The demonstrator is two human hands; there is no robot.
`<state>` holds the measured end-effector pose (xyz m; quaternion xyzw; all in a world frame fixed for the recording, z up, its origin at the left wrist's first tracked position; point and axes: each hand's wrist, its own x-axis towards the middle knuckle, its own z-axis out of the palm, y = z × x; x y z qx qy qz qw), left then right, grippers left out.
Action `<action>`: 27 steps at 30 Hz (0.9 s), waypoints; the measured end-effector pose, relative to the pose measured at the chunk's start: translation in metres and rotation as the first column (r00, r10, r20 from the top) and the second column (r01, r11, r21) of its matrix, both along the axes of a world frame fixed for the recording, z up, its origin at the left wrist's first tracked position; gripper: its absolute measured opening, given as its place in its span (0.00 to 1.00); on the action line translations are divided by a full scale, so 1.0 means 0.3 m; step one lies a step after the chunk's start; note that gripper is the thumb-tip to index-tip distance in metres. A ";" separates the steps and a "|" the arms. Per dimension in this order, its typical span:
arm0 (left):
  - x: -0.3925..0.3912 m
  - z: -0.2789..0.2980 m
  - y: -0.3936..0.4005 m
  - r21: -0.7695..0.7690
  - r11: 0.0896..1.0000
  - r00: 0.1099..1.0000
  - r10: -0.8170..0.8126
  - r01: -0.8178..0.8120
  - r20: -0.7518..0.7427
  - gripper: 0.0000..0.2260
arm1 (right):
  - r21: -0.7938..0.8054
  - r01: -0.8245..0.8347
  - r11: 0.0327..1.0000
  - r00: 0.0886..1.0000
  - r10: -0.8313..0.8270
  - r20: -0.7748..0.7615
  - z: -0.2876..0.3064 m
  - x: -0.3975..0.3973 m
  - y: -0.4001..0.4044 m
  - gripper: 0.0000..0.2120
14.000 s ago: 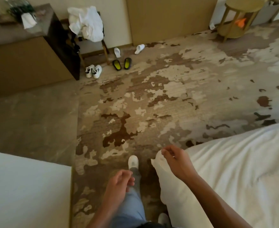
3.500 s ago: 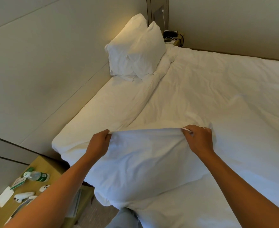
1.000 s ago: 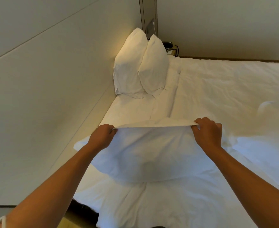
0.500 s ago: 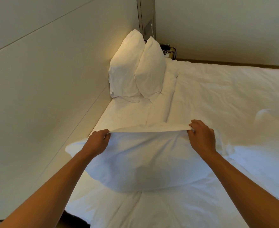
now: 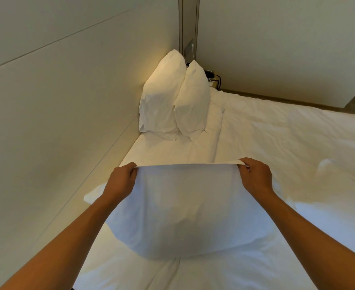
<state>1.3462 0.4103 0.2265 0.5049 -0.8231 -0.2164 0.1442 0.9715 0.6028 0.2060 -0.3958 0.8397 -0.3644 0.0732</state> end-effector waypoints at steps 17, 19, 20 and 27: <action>0.367 0.251 -0.107 -0.161 0.926 0.939 0.326 -0.340 -0.108 0.14 | -0.226 -0.213 0.951 0.977 0.213 -0.026 0.292 0.268 -0.502 0.12; 0.409 0.268 -0.107 -0.168 0.908 0.923 0.370 -0.383 -0.107 0.13 | -0.212 -0.253 0.944 0.967 0.253 -0.027 0.312 0.308 -0.567 0.12; 0.427 0.274 -0.109 -0.168 0.899 0.914 0.391 -0.405 -0.109 0.14 | -0.208 -0.273 0.939 0.962 0.272 -0.032 0.324 0.328 -0.601 0.12; 0.507 0.290 -0.121 -0.118 0.841 0.849 0.514 -0.527 -0.124 0.15 | -0.142 -0.357 0.923 0.934 0.353 -0.054 0.347 0.407 -0.824 0.16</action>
